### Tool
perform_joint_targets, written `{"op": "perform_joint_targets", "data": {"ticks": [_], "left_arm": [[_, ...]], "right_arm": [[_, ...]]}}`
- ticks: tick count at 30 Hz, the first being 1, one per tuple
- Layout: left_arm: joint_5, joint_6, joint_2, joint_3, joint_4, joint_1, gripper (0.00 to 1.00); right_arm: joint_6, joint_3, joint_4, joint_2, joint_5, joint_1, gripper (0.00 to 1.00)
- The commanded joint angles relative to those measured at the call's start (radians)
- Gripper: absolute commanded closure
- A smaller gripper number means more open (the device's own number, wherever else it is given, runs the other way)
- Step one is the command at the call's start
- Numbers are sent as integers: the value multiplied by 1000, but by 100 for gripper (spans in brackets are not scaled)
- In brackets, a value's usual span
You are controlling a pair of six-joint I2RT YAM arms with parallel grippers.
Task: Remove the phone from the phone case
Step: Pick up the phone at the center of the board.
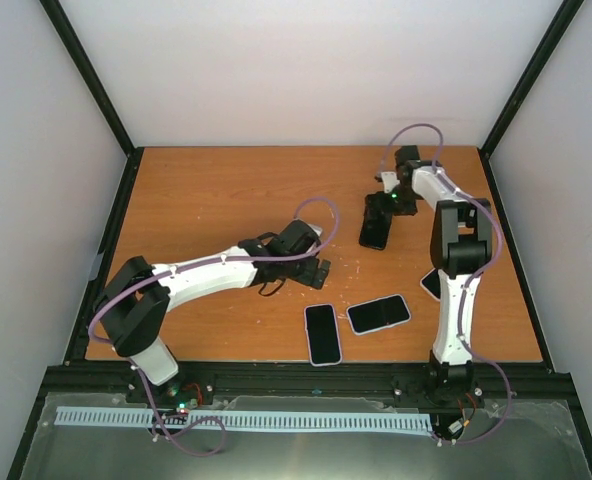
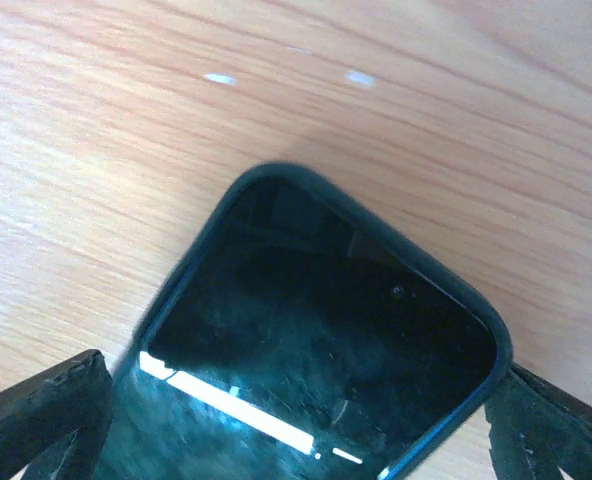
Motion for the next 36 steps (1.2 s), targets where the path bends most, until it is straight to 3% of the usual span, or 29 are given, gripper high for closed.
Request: {"op": "perform_joint_targets", "data": {"ticks": [1, 4, 11, 18, 29, 32, 36], "left_arm": [[-25, -82, -48, -64, 6, 60, 0], [-26, -114, -88, -99, 14, 92, 1], [-73, -132, -174, -138, 15, 142, 0], [-82, -108, -175, -131, 20, 146, 1], [-62, -120, -156, -129, 44, 146, 1], [-47, -125, -147, -126, 67, 146, 1], [-28, -187, -123, -115, 116, 152, 1]], "right_arm": [[-59, 27, -46, 54, -38, 135, 0], [-101, 13, -44, 45, -8, 204, 0], [-143, -156, 40, -95, 221, 309, 0], [-255, -294, 36, -180, 264, 308, 0], [-240, -394, -7, -236, 284, 310, 0], [-240, -418, -10, -245, 270, 310, 5], [-230, -441, -2, -250, 262, 309, 21]]}}
